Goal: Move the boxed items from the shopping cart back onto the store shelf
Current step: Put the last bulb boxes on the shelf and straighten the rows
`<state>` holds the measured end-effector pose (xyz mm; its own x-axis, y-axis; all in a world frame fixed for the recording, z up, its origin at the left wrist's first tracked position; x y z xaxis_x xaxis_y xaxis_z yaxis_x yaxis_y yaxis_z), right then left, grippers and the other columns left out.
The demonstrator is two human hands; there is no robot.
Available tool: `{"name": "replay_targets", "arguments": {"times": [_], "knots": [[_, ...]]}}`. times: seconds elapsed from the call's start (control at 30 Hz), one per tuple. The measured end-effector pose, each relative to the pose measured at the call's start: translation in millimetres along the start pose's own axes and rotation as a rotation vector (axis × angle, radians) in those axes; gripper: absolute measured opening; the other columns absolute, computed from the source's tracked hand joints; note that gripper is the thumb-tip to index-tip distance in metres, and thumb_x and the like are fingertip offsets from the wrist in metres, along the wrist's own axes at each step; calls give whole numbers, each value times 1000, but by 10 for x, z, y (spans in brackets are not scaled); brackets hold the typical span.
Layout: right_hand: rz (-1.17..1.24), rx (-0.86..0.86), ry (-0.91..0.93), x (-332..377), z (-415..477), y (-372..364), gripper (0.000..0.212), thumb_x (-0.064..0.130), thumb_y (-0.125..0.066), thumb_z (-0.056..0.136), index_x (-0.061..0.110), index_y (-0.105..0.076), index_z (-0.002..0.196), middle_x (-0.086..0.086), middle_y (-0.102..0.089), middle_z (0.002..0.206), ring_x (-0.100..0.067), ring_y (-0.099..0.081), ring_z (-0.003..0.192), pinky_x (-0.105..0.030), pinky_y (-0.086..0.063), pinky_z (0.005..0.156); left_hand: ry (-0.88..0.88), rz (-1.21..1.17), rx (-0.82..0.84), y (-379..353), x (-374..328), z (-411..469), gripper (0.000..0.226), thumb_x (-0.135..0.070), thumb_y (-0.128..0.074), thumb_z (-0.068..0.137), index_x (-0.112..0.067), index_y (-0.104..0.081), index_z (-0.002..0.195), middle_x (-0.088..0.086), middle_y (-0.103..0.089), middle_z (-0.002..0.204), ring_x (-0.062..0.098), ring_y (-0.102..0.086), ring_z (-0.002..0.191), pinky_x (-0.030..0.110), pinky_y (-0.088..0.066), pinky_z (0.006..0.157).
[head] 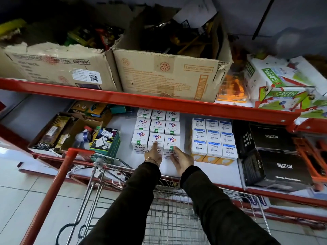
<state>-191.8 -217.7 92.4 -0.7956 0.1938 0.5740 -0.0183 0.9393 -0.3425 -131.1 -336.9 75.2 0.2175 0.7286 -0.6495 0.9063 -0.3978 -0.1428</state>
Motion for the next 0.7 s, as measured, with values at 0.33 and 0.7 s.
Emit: {"name": "replay_targets", "arguments": {"times": [0.33,0.7], "knots": [[-75,66,45,35,117,-49,15,12,-70,88,1,-63,94,-13,-64,85,-18,-61,72,-24,-57,72,-24,4,42,15,-54,63,66,-45,-55,94,2,-43,139,21,-51,143,23,-51,99,38,-46,104],[-210,118,30,85,-66,304,43,42,-67,88,16,-58,121,-10,-53,125,-33,-51,124,-41,-44,106,-1,-58,-24,65,151,-334,52,-44,-60,92,-4,-55,126,10,-50,112,28,-53,103,35,-49,90]]}}
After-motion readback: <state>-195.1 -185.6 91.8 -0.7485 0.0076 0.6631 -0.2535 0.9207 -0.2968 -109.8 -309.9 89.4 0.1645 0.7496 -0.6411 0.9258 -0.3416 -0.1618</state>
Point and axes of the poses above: each hand's wrist, its own z-axis towards the middle knuckle, its own y-axis out of the back of the hand, x = y × z, the point moved 7 cm from there along z, towards the middle knuckle
